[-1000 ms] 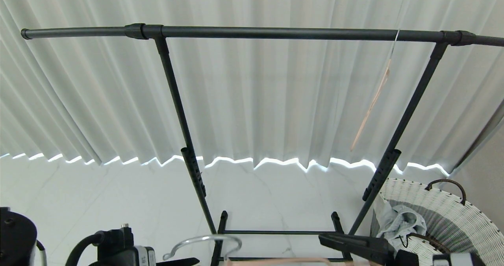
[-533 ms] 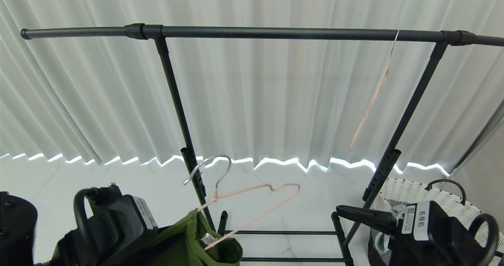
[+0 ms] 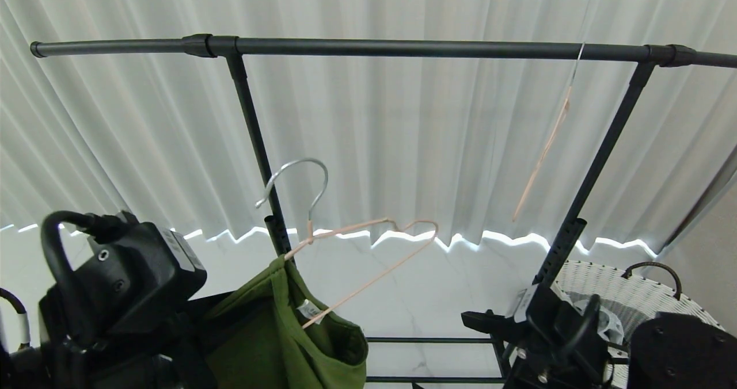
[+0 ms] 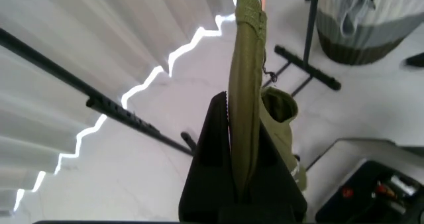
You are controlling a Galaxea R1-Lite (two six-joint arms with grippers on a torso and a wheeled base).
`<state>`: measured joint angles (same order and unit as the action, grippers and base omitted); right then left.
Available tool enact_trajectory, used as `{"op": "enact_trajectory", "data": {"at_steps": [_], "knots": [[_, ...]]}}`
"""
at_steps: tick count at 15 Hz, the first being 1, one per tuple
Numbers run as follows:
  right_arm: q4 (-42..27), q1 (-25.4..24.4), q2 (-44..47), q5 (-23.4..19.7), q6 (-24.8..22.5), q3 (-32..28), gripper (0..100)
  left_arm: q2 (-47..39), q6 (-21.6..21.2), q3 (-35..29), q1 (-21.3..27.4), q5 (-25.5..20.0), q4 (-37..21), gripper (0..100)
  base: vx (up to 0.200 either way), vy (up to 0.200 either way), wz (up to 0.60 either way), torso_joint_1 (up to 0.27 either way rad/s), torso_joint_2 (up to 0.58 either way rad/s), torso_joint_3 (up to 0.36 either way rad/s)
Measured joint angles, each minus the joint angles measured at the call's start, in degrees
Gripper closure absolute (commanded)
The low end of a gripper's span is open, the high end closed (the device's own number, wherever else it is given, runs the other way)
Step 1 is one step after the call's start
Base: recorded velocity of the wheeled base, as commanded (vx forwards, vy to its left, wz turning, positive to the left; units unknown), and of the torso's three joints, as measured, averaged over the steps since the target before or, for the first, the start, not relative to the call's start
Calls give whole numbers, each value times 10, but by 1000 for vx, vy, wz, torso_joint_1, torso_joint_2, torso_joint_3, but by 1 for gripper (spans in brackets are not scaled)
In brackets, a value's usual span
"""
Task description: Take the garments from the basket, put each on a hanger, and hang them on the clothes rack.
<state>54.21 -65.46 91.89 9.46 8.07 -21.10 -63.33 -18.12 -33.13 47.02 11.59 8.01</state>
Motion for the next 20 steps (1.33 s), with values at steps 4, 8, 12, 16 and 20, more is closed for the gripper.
{"op": "enact_trajectory", "data": {"at_steps": [4,8,12,16,20], "knots": [[0,0,80,27,46,-86,0,4,-4,-8,3,0,45,100,0,0,0,0,0,0],[0,16,148,39,66,-156,0,4,-6,-10,15,-1,67,100,0,0,0,0,0,0],[1,36,192,39,68,-181,0,4,-7,-10,31,-2,68,100,0,0,0,0,0,0],[2,38,211,40,71,-184,0,5,-7,-11,33,-2,69,100,0,0,0,0,0,0],[2,41,223,63,71,-172,0,5,-7,-12,33,-1,69,100,0,0,0,0,0,0]]}}
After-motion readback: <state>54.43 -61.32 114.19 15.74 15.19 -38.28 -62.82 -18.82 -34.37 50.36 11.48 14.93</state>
